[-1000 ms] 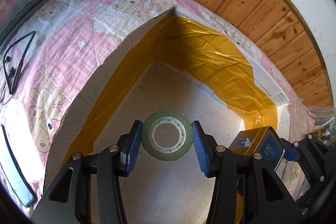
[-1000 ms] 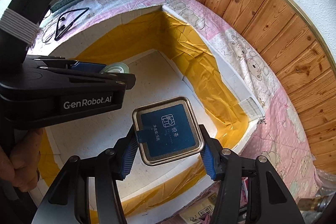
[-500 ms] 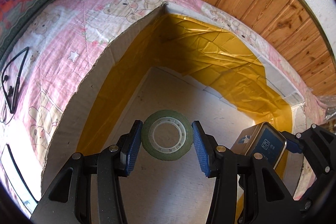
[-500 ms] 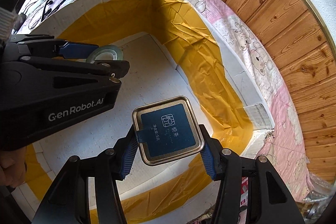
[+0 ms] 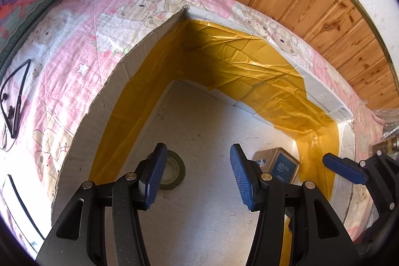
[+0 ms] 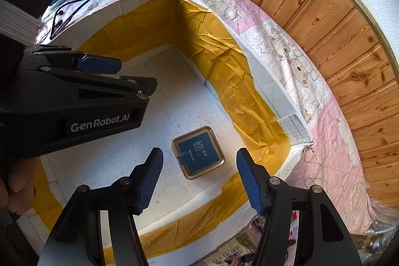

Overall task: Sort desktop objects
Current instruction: 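Open both tools to drop the tape roll and tin into the box, then move both tools back from the box toward the remaining items on the bed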

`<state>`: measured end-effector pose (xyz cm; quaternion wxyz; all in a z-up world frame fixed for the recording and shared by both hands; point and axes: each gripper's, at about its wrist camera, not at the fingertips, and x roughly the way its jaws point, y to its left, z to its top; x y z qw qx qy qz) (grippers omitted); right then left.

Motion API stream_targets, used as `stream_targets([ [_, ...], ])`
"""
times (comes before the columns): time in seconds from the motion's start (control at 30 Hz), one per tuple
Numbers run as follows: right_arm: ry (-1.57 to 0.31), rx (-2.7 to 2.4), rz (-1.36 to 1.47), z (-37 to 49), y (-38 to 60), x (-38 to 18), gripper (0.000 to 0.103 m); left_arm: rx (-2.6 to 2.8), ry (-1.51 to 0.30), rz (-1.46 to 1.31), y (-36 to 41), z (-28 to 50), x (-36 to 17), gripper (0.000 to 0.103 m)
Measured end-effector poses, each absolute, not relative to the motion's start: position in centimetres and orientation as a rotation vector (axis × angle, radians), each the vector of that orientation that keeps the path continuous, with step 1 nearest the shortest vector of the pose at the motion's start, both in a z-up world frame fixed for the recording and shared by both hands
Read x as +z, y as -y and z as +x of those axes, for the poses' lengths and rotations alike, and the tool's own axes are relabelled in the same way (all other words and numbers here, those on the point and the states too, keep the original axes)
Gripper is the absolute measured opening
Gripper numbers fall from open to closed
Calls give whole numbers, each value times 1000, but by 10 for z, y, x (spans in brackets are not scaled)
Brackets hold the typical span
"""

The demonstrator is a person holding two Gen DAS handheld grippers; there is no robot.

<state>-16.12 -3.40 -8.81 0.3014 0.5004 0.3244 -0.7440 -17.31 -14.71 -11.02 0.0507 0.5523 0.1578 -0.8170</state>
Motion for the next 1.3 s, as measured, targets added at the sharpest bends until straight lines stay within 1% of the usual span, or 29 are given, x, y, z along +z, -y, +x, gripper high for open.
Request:
stream_targets([
  [0.23, -838, -1979, 1313, -151, 24, -77, 62, -2520, -460, 1655, 139, -164, -92, 55],
  [0.57, -755, -2016, 1245, -115, 8, -45, 63, -2612, -416, 1594, 121, -136, -57, 55],
  [1.3, -574, -2076, 1045, -28, -30, -1, 67, -2707, -329, 1486, 109, -70, -18, 55],
])
